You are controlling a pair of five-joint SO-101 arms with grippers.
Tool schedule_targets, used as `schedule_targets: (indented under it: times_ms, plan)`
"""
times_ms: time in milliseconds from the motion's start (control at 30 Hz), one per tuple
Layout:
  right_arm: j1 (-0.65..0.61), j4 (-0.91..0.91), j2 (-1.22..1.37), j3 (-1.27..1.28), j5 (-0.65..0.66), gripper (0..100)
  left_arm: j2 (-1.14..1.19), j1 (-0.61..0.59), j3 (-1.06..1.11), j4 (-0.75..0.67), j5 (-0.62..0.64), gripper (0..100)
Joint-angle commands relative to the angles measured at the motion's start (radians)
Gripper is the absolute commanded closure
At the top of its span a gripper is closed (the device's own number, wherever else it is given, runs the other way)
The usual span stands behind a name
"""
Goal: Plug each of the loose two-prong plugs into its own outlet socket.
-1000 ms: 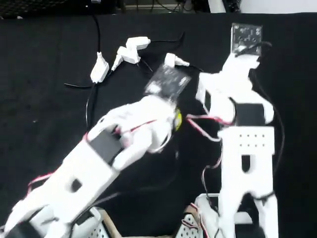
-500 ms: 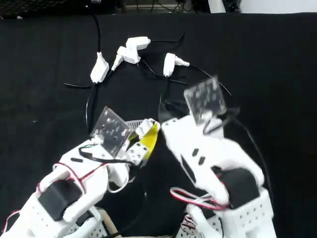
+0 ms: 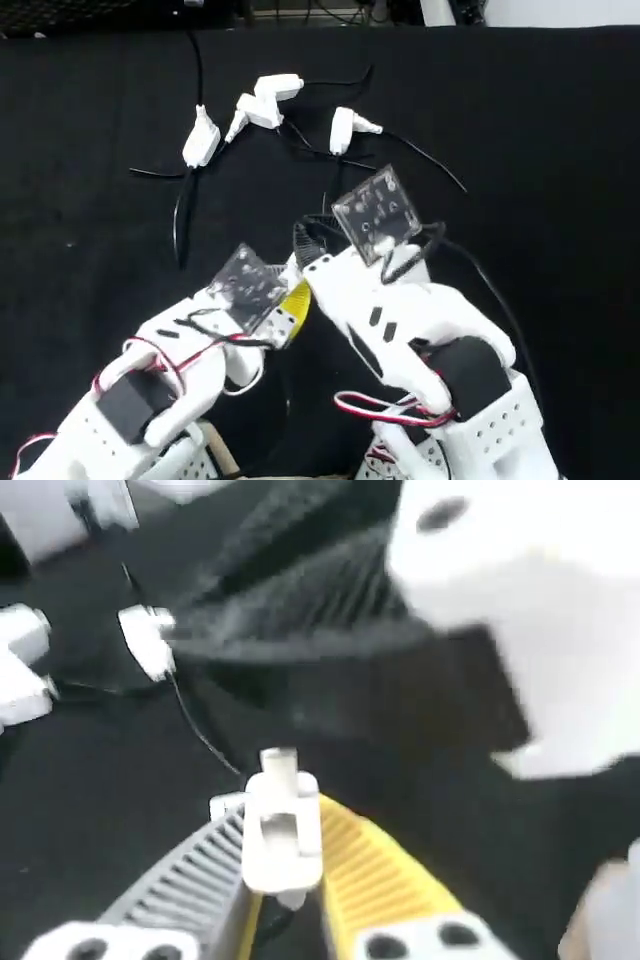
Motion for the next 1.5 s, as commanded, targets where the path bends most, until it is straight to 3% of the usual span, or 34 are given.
schedule_targets:
  times_ms: [0,200,533,733,933,1033,1267,1467]
  plan:
    - [-0.083,0.008,0.015,-0.061,0.018,98.6,-0.178,-0.01,0.021,-0.025,-0.008,97]
    - [-0.123,-0.006,0.016,-0.036,0.054,98.6,-0.358,-0.005,0.064,0.023,-0.008,97]
    - [-0.035,0.063,-0.012,-0.145,0.054,98.6,-0.31,0.059,0.064,0.071,-0.057,97]
    - [-0.115,0.155,-0.091,-0.214,0.055,98.6,-0.308,-0.01,0.07,0.032,-0.055,97]
    - [-0.322,0.224,-0.105,-0.209,0.121,98.6,-0.308,-0.01,0.07,0.034,-0.057,97]
    - [-0.361,0.206,-0.102,-0.168,0.133,98.6,-0.308,-0.01,0.07,0.038,-0.058,97]
    - [-0.353,0.163,-0.107,-0.09,0.132,98.6,-0.308,-0.01,0.07,0.043,-0.058,97]
    - [-0.19,0.157,-0.113,-0.061,0.133,98.6,-0.316,-0.008,0.059,0.063,-0.057,97]
